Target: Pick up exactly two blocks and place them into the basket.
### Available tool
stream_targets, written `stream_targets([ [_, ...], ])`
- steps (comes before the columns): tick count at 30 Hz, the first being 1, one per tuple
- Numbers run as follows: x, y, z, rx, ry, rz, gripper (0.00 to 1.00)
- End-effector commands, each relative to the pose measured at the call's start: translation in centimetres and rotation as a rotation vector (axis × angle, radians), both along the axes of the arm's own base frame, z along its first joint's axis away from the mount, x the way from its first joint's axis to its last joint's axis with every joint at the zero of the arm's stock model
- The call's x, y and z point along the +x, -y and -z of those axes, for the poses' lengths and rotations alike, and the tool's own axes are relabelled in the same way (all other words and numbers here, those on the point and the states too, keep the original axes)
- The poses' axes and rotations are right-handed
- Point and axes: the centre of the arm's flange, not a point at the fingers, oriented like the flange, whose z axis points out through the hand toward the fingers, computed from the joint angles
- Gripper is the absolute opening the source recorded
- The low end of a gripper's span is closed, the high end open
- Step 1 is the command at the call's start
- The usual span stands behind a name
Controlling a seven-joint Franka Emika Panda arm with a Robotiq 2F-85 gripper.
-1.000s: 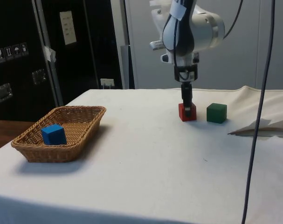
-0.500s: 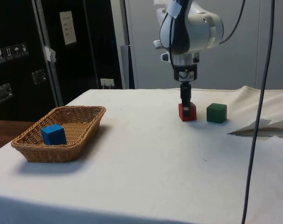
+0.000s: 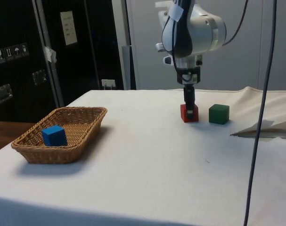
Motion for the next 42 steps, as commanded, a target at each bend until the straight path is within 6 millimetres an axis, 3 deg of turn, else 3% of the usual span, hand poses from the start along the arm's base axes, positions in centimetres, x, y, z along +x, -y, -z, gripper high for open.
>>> stream_targets([
  [1,0.2,-0.1,-0.1,-0.006,0.013,-0.006,0.97],
  [4,0.2,-0.1,0.1,-0.011,0.010,-0.009,0.70],
  [6,0.2,-0.1,0.2,-0.013,0.009,-0.010,0.46],
  [7,0.3,-0.1,0.2,-0.016,0.010,-0.011,0.23],
  [9,0.1,0.0,0.5,-0.014,-0.007,-0.010,0.05],
  [19,0.1,0.0,0.5,-0.015,-0.006,-0.011,0.04],
  [29,0.6,0.1,-1.3,0.002,0.038,-0.007,0.04],
  [37,2.2,-0.1,-3.3,0.021,0.076,-0.010,0.04],
  [42,4.2,-0.6,-4.7,0.022,0.083,-0.012,0.04],
])
